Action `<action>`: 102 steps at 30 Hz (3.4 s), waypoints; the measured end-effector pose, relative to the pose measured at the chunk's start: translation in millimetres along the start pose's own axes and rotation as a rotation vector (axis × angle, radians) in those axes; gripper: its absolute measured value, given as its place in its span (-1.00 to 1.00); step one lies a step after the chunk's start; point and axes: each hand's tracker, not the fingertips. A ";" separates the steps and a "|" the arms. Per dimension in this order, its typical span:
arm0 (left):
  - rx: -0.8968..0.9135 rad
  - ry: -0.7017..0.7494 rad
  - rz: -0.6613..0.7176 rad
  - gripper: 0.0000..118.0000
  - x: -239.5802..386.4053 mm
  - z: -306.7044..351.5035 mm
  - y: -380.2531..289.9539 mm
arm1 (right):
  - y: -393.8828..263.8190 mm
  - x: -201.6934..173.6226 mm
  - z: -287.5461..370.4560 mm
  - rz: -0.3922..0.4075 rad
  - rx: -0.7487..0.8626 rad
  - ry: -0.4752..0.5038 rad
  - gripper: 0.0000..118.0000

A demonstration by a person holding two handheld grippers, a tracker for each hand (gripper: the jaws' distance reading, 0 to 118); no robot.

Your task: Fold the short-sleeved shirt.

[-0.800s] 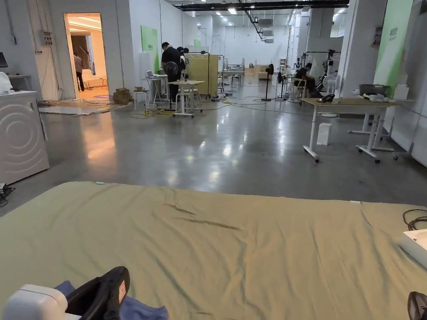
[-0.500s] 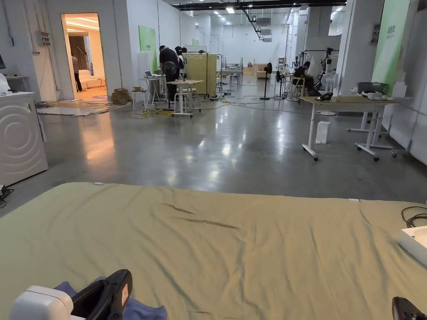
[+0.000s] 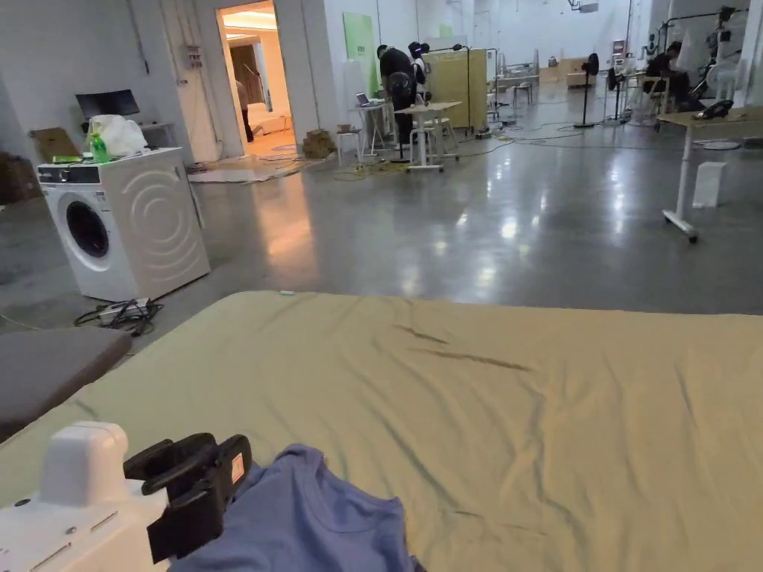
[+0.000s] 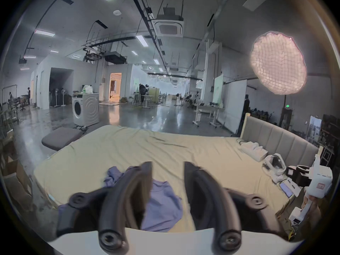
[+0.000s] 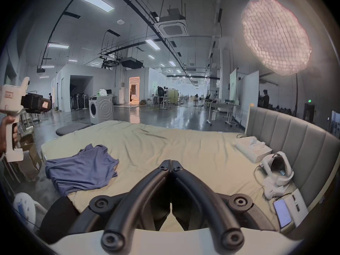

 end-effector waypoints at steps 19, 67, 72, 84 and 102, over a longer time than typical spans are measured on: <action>-0.670 0.076 -0.041 0.60 -107.3 -278.3 -135.0 | -44.1 15.0 -29.1 -0.048 -0.324 0.014 -1.00; -0.383 -0.475 0.059 -0.95 184.8 -347.0 -16.0 | -107.6 77.9 71.5 -0.315 -0.406 -0.167 -1.00; -0.553 -0.665 0.022 -0.95 290.1 -325.5 -121.0 | -111.8 88.8 87.4 -0.317 -0.423 -0.217 -1.00; -0.751 -0.865 -0.169 -0.88 406.5 -239.2 -253.0 | -118.1 90.8 87.5 -0.323 -0.453 -0.264 -1.00; 0.159 -0.190 -0.254 0.16 123.0 8.9 -26.8 | -10.5 46.9 23.8 -0.053 -0.051 -0.047 -1.00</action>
